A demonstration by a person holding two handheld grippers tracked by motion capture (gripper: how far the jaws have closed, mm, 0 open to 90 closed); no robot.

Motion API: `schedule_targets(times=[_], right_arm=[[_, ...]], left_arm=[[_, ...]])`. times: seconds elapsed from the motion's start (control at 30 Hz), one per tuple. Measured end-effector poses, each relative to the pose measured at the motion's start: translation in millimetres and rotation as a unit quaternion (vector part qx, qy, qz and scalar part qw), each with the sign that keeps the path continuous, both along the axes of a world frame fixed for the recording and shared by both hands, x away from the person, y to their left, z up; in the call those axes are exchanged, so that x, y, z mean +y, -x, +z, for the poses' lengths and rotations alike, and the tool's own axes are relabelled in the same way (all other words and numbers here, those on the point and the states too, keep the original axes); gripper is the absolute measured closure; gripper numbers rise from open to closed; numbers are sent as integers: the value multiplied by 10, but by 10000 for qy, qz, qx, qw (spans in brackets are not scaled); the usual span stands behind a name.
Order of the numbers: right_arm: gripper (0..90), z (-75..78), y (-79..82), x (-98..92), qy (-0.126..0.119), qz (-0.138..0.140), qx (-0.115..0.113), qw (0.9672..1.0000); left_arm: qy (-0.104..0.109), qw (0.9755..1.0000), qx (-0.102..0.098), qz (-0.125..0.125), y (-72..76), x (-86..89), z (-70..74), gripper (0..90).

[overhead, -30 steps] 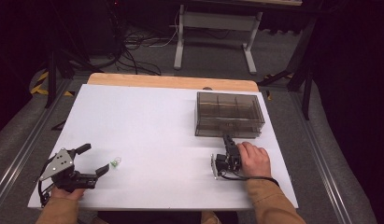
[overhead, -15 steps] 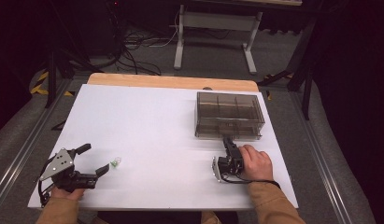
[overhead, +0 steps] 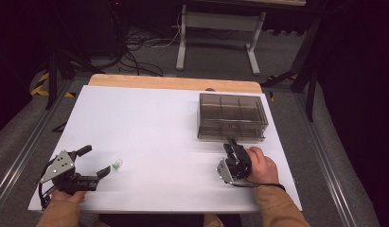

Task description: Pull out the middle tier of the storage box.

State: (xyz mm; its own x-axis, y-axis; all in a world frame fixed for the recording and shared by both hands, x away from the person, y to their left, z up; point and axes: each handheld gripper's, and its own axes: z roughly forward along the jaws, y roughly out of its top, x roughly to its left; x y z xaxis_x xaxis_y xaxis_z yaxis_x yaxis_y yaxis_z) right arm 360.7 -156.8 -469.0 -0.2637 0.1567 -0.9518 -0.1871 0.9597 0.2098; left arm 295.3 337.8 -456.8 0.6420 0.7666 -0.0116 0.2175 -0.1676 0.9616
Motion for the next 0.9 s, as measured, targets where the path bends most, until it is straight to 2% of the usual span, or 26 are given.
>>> schedule_targets(times=[0.23,0.33,0.43,0.57,0.6,0.63,0.7,0.73,0.77,0.83,0.87,0.9], right_arm=[[630,31,26,5,-162,62,10,9998],[625,100,44,1,-328,99,242,9991],[607,139,56,-2,-606,135,408,9972],[553,189,62,-37,-938,193,763,9925],[540,204,67,-49,-1040,217,830,9909],[540,204,67,-49,-1040,217,830,9909],[500,238,82,-71,-1337,260,1020,9854],[500,238,82,-71,-1337,260,1020,9854],[468,275,88,-93,-1618,335,1152,9795],[446,309,95,-113,-1843,398,1275,9737],[434,327,95,-126,-1992,438,1356,9695],[420,350,96,-144,-2171,488,1459,9640]], left_arm=[[4,10000,-2,-7,1,1,1,2],[5,10000,-2,-7,1,1,1,2],[7,10000,-3,-6,2,1,1,2],[-6,10000,-13,-8,1,3,2,2],[-6,10000,-13,-8,1,3,2,2],[-4,10000,-13,-9,1,3,2,2],[-6,10000,-11,-8,1,3,2,2],[-6,10000,-11,-8,1,3,2,2],[-3,10000,-13,-9,1,3,2,2],[-19,10000,-15,-13,2,5,3,2],[-22,10000,-15,-13,2,5,3,2],[-8,10000,-15,-8,2,3,2,2]])
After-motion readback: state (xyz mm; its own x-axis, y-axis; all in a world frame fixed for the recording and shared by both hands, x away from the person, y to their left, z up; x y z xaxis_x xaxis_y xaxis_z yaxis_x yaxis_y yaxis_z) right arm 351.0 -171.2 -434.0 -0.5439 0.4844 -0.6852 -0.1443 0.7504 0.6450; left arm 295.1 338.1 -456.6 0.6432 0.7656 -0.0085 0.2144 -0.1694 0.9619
